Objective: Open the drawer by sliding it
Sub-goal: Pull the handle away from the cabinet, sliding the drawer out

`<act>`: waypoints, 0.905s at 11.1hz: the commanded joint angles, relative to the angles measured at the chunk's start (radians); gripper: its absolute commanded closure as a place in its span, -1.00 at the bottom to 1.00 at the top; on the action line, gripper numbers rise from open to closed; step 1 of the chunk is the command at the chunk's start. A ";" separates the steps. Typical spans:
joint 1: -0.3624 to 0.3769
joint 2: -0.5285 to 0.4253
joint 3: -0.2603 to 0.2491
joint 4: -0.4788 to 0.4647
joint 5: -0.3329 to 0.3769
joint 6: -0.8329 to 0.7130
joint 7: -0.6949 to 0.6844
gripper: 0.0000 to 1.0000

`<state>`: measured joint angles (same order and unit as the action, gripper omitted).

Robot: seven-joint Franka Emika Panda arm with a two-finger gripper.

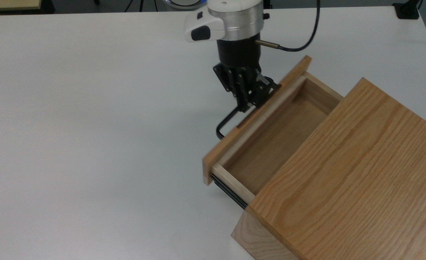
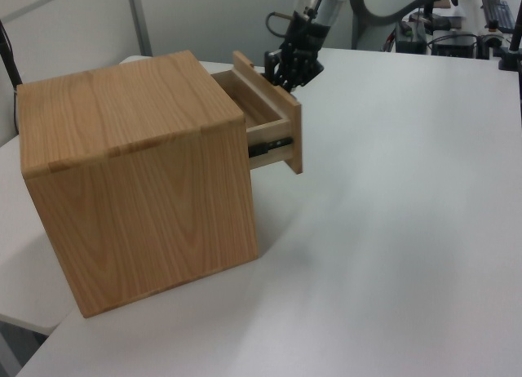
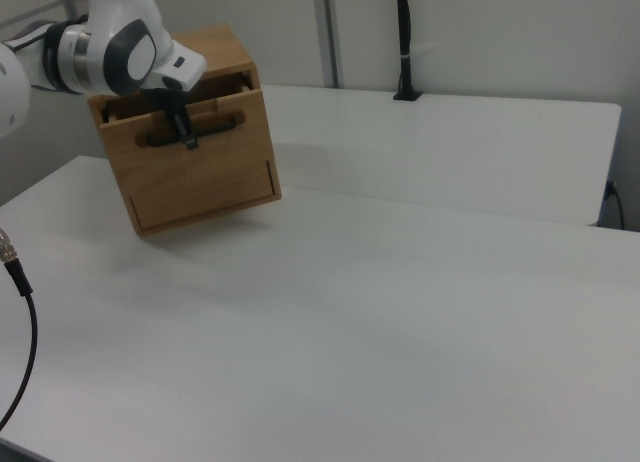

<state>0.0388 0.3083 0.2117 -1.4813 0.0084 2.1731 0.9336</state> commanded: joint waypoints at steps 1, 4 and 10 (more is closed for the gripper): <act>-0.051 -0.087 0.002 -0.050 0.001 -0.145 -0.129 0.94; -0.088 -0.123 0.000 -0.050 0.001 -0.255 -0.229 0.94; -0.204 -0.164 -0.002 -0.053 -0.001 -0.426 -0.432 0.94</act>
<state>-0.1162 0.2116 0.2125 -1.4978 0.0307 1.8575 0.6426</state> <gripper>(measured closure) 0.903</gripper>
